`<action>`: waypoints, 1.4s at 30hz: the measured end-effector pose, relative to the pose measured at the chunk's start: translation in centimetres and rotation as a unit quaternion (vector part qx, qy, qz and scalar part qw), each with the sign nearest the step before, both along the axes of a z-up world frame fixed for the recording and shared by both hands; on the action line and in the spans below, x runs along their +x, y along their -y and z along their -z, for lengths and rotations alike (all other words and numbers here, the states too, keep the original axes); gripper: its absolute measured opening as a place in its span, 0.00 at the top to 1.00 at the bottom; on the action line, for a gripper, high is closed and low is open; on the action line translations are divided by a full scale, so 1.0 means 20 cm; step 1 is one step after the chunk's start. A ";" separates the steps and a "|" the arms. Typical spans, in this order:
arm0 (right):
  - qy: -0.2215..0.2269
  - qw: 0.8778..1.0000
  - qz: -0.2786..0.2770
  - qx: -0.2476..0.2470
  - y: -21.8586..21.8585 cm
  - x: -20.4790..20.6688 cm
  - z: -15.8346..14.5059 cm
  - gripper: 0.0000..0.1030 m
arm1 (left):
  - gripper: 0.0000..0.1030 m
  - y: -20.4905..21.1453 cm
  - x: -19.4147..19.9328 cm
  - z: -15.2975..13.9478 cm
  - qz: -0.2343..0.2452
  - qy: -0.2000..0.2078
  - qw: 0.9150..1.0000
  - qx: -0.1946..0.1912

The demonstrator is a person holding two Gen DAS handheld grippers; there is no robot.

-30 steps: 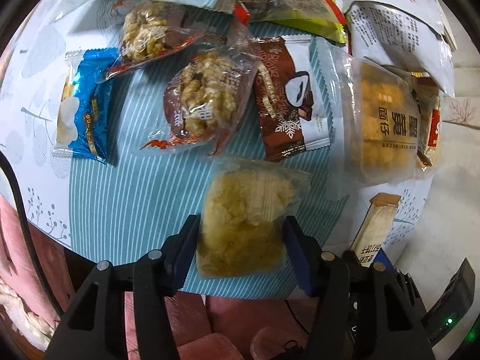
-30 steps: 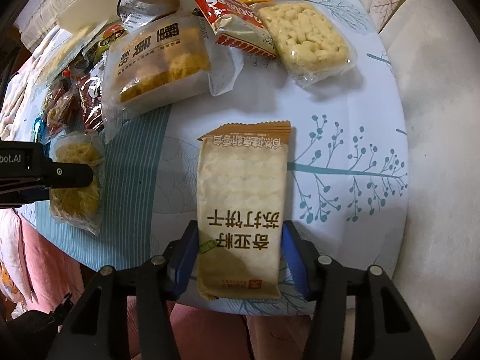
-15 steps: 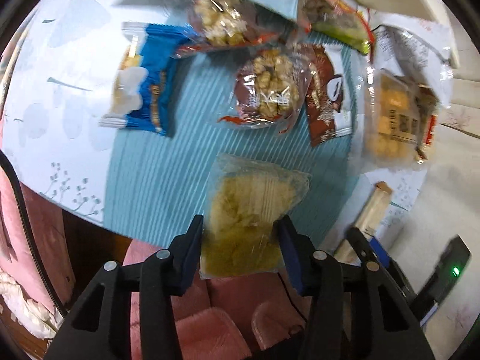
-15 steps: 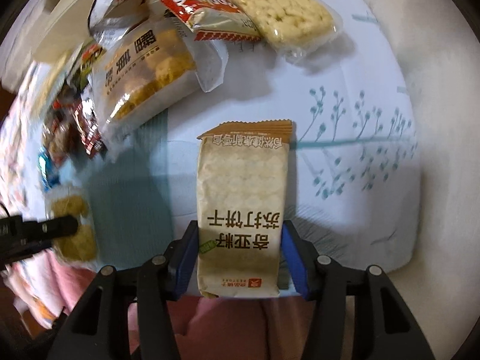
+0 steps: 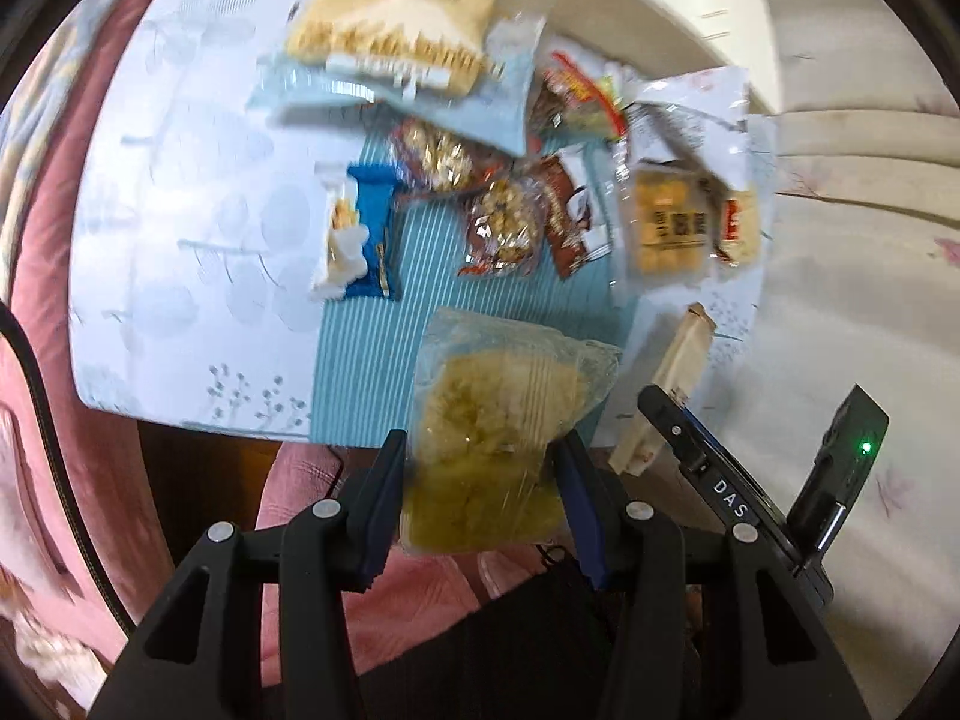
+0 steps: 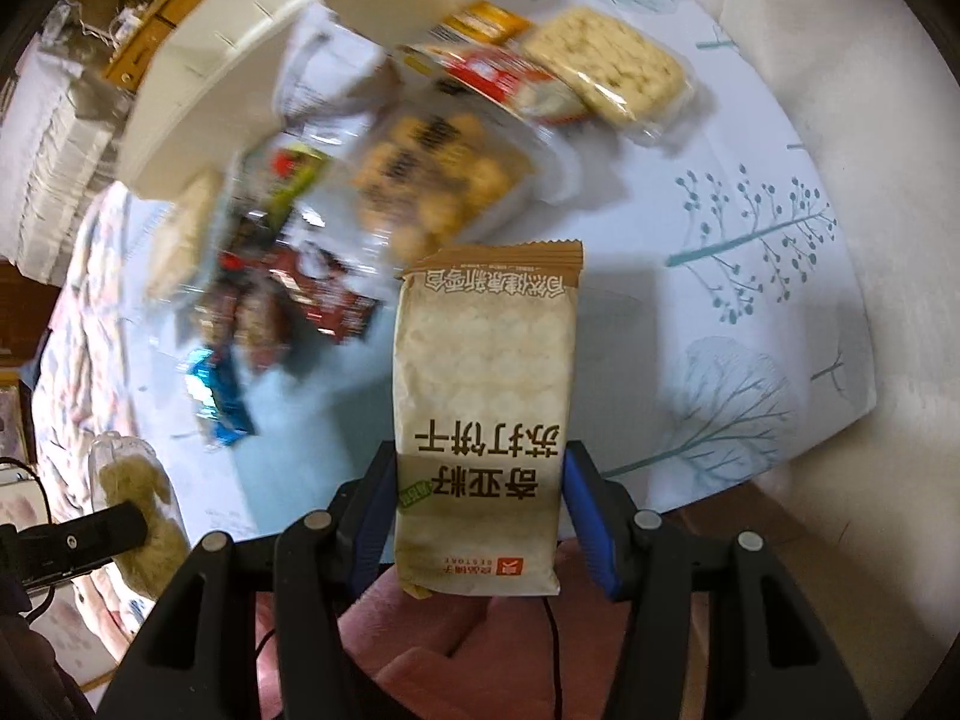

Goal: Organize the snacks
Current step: 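Lift both snacks and carry them over the white tray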

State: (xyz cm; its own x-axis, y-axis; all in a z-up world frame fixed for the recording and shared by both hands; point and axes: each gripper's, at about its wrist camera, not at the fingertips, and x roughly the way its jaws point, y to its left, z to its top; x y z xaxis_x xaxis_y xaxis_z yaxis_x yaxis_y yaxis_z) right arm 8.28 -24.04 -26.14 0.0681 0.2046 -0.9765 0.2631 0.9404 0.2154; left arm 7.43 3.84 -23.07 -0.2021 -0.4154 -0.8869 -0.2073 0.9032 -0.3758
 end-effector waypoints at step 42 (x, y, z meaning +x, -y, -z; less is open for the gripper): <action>0.227 0.970 -0.080 0.001 -0.10 1.03 -0.48 0.47 | 0.54 0.08 1.10 -0.42 -0.020 0.255 0.964 0.067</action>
State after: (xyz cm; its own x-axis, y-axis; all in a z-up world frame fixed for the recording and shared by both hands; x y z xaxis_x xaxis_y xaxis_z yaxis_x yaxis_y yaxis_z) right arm 28.94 -21.95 -16.55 0.4590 0.2503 -0.8524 -0.0100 0.9609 0.2768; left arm 29.43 2.28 -14.70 0.2888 -0.2889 -0.9127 -0.0626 0.9456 -0.3191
